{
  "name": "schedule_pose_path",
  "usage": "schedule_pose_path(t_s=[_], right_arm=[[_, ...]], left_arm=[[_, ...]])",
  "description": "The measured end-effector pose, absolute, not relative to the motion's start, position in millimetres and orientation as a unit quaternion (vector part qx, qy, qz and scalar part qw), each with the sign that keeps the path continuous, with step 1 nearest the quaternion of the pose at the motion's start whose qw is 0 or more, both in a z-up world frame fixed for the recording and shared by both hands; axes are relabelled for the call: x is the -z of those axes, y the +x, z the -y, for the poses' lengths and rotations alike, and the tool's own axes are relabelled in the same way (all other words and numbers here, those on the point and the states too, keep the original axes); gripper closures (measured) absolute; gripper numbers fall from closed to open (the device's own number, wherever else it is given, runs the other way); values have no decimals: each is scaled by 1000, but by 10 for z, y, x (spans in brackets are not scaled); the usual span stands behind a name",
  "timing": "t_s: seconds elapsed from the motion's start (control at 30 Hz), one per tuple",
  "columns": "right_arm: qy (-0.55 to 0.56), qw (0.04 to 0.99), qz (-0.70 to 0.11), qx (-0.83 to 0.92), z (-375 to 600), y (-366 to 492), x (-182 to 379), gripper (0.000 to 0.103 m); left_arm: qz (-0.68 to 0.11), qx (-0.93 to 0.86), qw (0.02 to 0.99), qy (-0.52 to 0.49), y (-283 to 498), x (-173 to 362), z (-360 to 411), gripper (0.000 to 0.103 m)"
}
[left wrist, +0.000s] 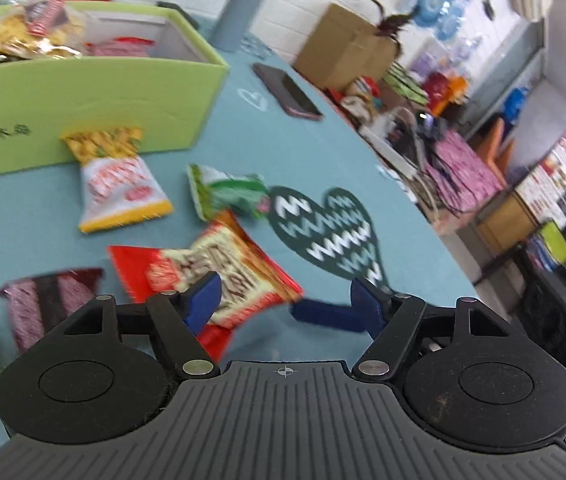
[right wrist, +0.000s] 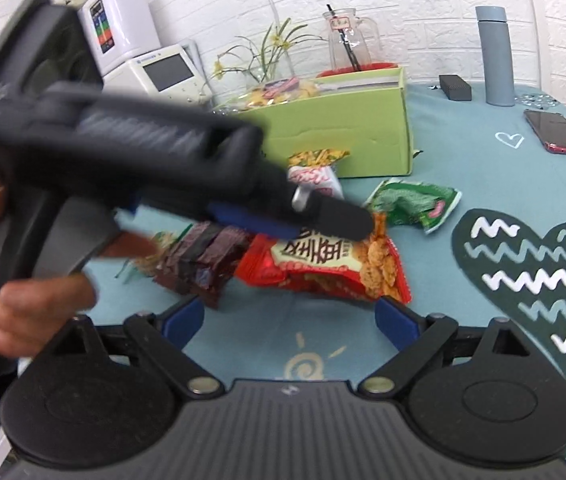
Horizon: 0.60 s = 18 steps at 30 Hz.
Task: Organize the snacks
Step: 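Reach the left tool to the red chip bag and grasp it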
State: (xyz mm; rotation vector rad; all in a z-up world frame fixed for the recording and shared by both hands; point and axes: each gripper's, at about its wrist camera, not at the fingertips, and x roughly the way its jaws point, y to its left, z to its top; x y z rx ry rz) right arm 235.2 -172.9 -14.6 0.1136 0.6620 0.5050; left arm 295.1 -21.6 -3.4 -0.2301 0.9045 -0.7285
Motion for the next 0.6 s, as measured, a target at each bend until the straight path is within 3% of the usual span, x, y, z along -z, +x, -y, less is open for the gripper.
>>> schedule_pose_path(t_s=[0.13,0.2,0.27,0.43,0.6], right_arm=[[61,915,-326,-230,1800,2299,175,10],[66,915,-326,-228,1832,2252,164,10],[68,916,-321,-231,1841,2220,138,10],[72,917,-312,-237,1815,2194,104,10],[73,915,-319,-236,1829,2187,138,10]], left_arm=[[-414,341,838,-96,2727,-83,249,51],[-373,326,865,-88,2668,-246,189,45],[-343,288,892,-64,2721,-348,156,31],[-414,281,863,-71,3099,-60,167,40],[-423,293,853,-88,2916,61,214,38]])
